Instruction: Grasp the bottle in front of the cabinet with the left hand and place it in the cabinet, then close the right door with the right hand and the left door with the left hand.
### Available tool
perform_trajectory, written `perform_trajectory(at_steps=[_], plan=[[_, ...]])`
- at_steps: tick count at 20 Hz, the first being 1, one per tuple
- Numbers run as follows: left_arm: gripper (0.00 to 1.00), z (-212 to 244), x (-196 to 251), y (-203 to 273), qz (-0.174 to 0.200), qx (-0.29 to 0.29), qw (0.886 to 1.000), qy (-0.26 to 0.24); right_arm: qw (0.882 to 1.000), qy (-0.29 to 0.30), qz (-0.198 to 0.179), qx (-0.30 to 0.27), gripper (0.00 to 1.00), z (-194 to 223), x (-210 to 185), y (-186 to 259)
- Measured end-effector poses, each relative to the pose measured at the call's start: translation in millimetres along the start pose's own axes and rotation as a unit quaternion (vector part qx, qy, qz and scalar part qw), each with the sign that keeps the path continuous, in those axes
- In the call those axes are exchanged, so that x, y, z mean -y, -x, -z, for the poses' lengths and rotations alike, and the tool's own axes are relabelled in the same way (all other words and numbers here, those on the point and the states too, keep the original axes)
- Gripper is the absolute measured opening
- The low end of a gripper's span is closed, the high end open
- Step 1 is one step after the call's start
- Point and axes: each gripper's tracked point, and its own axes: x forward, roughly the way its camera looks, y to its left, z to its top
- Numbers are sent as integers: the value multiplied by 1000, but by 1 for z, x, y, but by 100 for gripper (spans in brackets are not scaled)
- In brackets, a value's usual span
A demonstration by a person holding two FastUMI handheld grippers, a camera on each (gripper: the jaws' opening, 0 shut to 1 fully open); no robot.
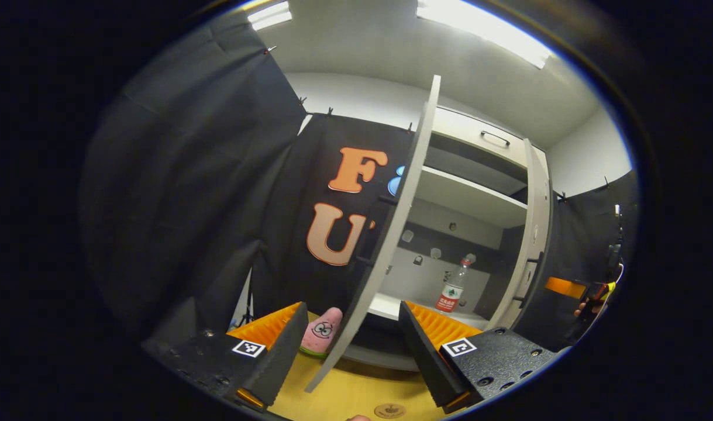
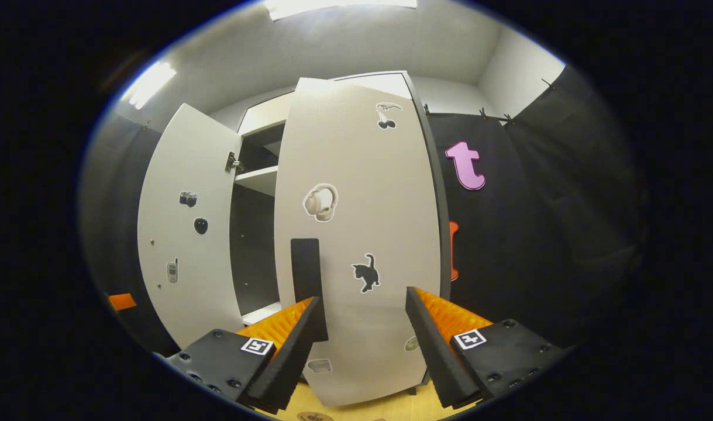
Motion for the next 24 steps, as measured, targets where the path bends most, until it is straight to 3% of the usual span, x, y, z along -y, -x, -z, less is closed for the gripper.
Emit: perform_trajectory(at_steps=[8, 12, 19, 21, 24], plan=[[94, -67, -49, -86, -49, 57, 997, -24, 1000, -1, 25, -14, 96, 14, 14, 46], [92, -53, -44, -117, -38, 36, 998, -38, 999, 3, 43, -24, 96, 21, 28, 66], [92, -53, -29, -116, -16, 34, 998, -57, 997, -12, 66, -36, 96, 34, 47, 81], [87, -51, -17, -112, -1, 30, 997, -68, 997, -13, 68, -37, 96, 36, 49, 84], [92, -45, 6, -106, 29, 22, 997, -73, 997, -13, 68, -38, 96, 39, 50, 86]])
